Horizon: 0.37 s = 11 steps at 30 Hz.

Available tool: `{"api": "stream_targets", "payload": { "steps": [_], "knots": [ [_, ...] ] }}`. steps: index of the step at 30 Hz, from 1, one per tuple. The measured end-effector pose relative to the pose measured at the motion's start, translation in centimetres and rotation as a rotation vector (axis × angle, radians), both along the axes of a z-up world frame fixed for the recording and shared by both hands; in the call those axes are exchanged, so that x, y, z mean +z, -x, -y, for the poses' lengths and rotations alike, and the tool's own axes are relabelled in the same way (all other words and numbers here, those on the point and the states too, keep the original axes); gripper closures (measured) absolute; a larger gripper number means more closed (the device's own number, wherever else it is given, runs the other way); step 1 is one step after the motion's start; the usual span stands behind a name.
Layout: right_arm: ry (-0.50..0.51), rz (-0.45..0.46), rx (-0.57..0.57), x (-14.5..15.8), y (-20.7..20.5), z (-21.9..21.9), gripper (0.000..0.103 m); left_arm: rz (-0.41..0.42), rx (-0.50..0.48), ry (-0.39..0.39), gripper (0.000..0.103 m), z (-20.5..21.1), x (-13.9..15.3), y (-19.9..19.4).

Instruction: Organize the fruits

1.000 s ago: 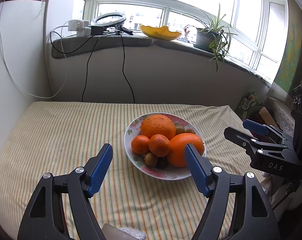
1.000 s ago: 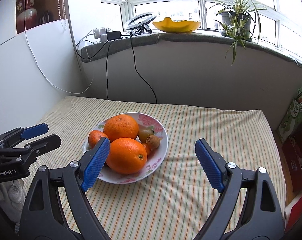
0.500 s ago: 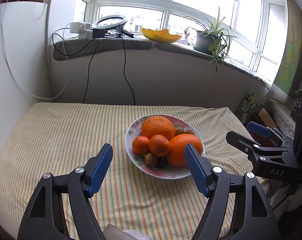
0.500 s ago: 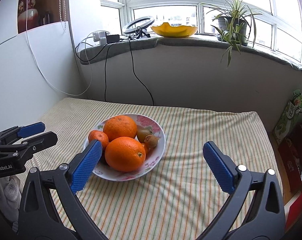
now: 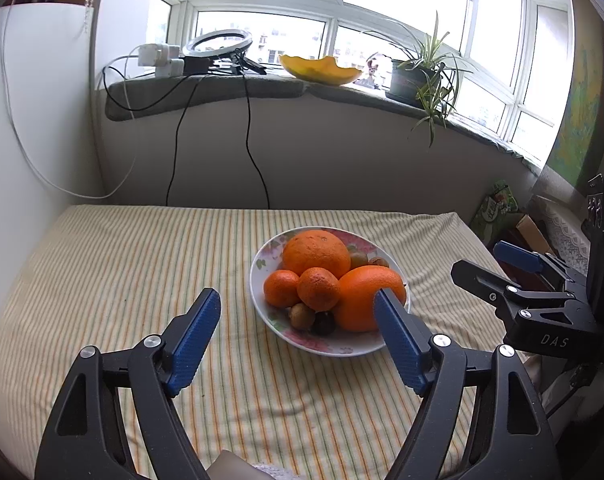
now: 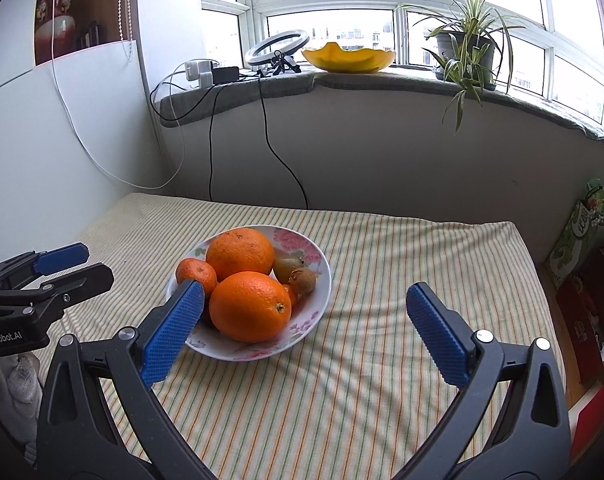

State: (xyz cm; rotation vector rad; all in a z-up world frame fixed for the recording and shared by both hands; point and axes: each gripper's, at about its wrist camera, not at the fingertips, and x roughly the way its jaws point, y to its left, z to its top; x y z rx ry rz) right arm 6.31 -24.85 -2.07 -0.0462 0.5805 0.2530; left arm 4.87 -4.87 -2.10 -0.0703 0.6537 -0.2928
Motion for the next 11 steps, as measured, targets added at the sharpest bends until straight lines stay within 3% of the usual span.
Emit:
{"api": "stream_targets", "payload": {
  "steps": [11],
  "knots": [
    [0.002,-0.010,0.002,-0.28,-0.18,0.03,0.000,0.013,-0.004,-0.010,0.024,0.12,-0.10,0.11]
  ]
}}
